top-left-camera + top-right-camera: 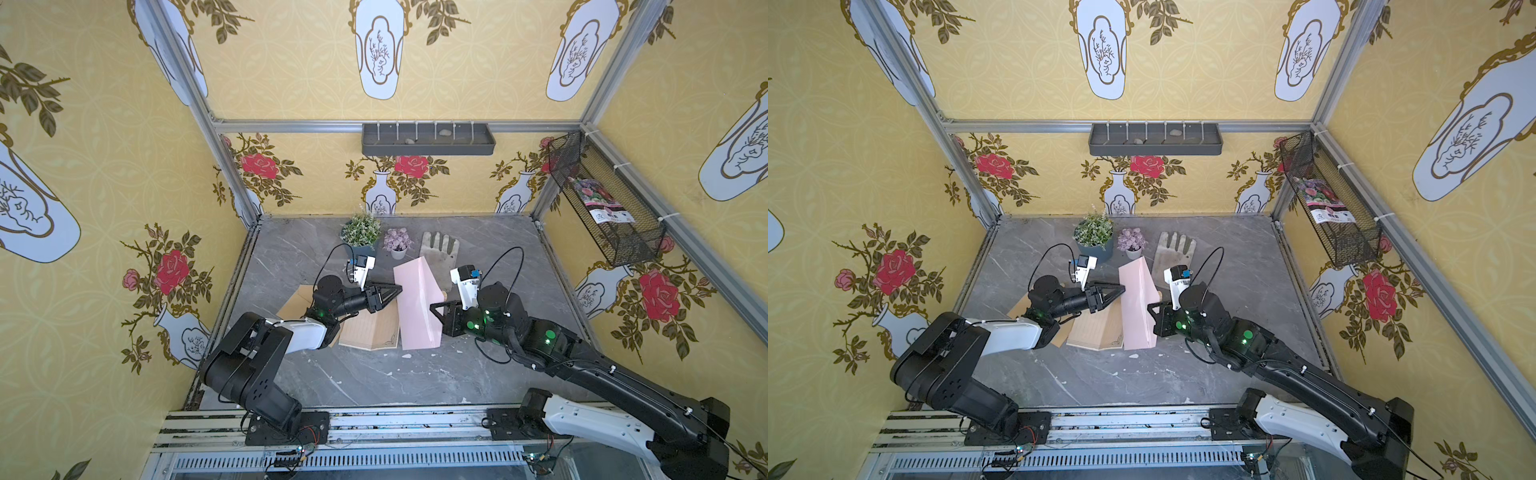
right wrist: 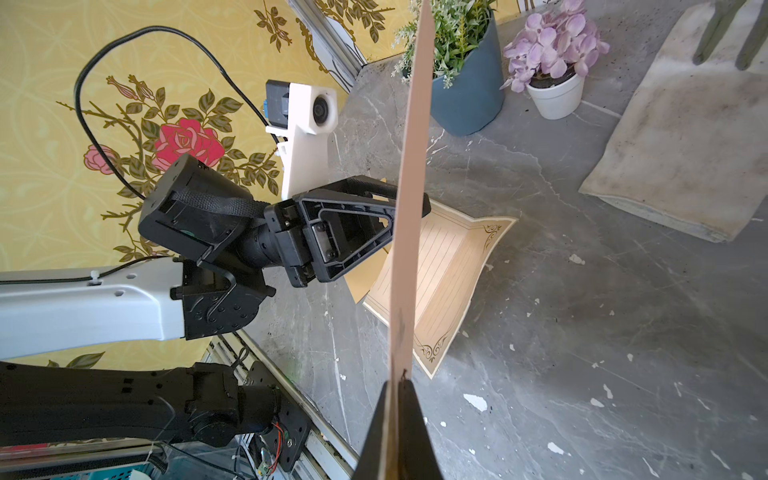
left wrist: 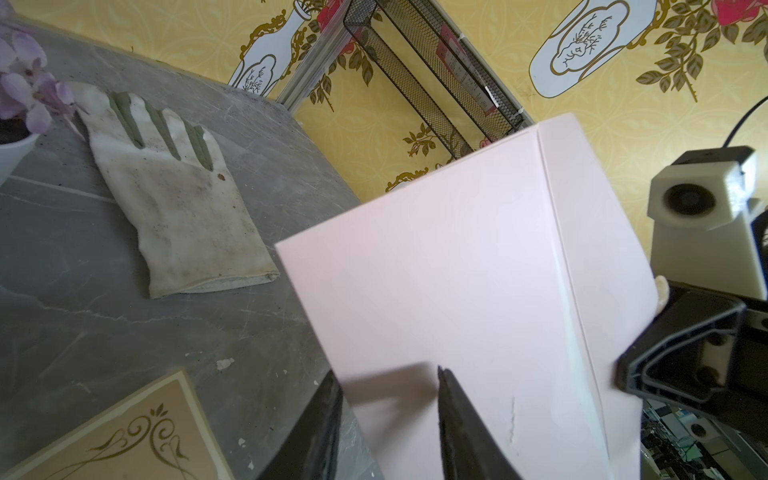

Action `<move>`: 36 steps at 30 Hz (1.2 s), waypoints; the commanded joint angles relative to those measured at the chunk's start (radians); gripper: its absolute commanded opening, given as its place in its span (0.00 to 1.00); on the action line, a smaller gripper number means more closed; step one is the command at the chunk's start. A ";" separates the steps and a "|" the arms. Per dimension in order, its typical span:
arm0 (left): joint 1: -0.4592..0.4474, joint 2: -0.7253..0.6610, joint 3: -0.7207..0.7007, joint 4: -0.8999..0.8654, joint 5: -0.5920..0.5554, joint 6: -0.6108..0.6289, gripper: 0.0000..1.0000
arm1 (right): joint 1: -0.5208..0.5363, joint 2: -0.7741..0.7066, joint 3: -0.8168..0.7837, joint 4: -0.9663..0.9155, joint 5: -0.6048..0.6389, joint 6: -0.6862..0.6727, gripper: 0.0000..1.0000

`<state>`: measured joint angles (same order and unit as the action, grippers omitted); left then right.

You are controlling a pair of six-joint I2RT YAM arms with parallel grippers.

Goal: Take the letter paper out of the envelope
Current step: Pick up the envelope from the center of the board.

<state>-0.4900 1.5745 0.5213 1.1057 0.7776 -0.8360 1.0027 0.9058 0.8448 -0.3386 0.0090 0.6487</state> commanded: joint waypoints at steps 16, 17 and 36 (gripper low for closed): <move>-0.001 0.013 -0.001 0.105 0.060 -0.029 0.00 | -0.053 -0.004 -0.061 0.090 -0.020 -0.016 0.00; -0.001 0.013 -0.001 0.106 0.060 -0.029 0.00 | -0.056 -0.007 -0.067 0.091 -0.024 -0.015 0.00; -0.001 0.001 -0.014 0.116 0.048 -0.026 0.00 | -0.107 -0.019 -0.074 -0.108 0.060 0.004 0.43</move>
<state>-0.4911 1.5776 0.5117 1.1957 0.8196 -0.8688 0.8963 0.8749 0.7509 -0.3717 0.0097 0.6537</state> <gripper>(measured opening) 0.052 0.401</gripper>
